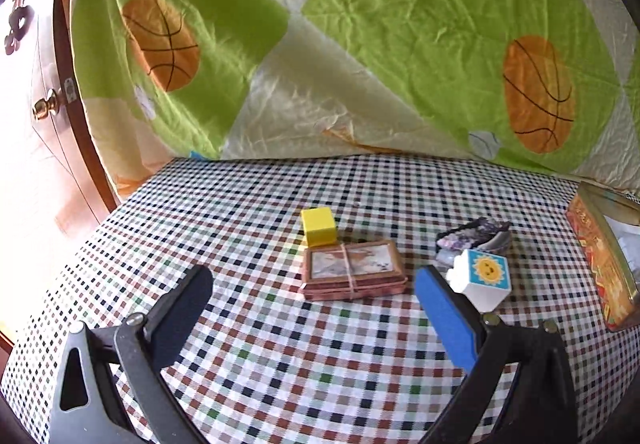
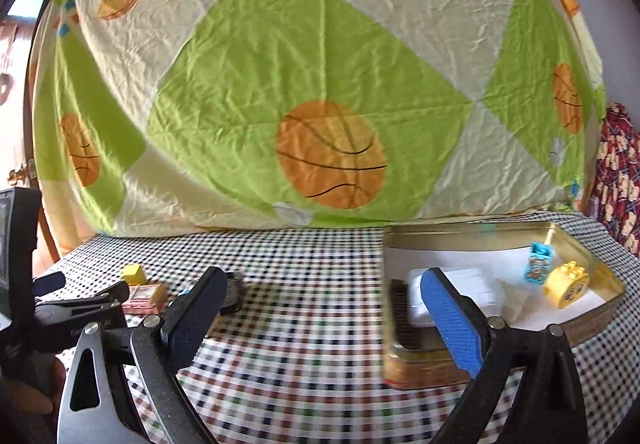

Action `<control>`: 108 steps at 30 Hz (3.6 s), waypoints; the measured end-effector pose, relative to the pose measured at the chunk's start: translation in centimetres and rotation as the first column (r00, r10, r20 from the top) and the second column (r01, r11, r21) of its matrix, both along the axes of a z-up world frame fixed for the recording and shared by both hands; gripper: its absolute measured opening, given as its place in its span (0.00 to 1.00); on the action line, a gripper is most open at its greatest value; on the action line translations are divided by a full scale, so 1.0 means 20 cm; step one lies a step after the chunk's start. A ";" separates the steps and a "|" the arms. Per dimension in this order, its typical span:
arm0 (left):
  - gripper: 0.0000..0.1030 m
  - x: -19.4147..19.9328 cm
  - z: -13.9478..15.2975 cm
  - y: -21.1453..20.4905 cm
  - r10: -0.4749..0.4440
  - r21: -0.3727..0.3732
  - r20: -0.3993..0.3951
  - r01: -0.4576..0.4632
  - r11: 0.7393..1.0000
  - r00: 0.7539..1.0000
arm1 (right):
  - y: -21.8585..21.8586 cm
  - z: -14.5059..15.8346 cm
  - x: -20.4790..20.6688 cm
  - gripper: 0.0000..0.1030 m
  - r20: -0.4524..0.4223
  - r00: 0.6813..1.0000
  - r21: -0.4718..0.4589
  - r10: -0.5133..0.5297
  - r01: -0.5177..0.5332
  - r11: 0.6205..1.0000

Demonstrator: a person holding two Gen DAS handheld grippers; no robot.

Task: Organize rigid objects
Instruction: 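Grasp the white sun-face block with the right tool while the left tool nears the tied frame, then grasp the string-tied brown frame with the left tool and lift it, then carry the frame with the left tool while the right tool carries the sun block over the tray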

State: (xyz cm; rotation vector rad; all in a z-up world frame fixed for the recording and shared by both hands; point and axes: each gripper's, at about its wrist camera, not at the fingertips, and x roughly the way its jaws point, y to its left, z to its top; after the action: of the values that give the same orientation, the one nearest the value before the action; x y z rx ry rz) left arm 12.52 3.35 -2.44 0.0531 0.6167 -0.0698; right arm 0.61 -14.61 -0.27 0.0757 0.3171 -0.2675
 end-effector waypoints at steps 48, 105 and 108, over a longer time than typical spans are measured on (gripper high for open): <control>0.83 0.39 -0.21 -0.17 -0.185 -0.066 -0.280 0.174 0.983 0.942 | 0.04 -0.12 0.30 0.45 -0.328 0.922 0.115 0.207 -0.179 0.977; 0.88 -0.41 -0.07 -0.23 -0.293 -0.049 -0.118 0.289 0.956 0.949 | -0.20 0.06 -0.11 0.45 -0.051 0.992 -0.063 0.116 -0.119 0.991; 0.89 -0.40 -0.14 -0.34 -0.322 0.052 -0.187 0.337 0.940 0.928 | -0.20 0.05 -0.11 0.45 -0.055 0.992 -0.063 0.114 -0.117 0.991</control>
State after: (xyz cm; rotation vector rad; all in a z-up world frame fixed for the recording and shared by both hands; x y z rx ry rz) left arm 4.50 -3.36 -5.23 0.2342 0.7837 -0.3790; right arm -1.56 -18.52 0.79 -0.0144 0.3617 -0.1647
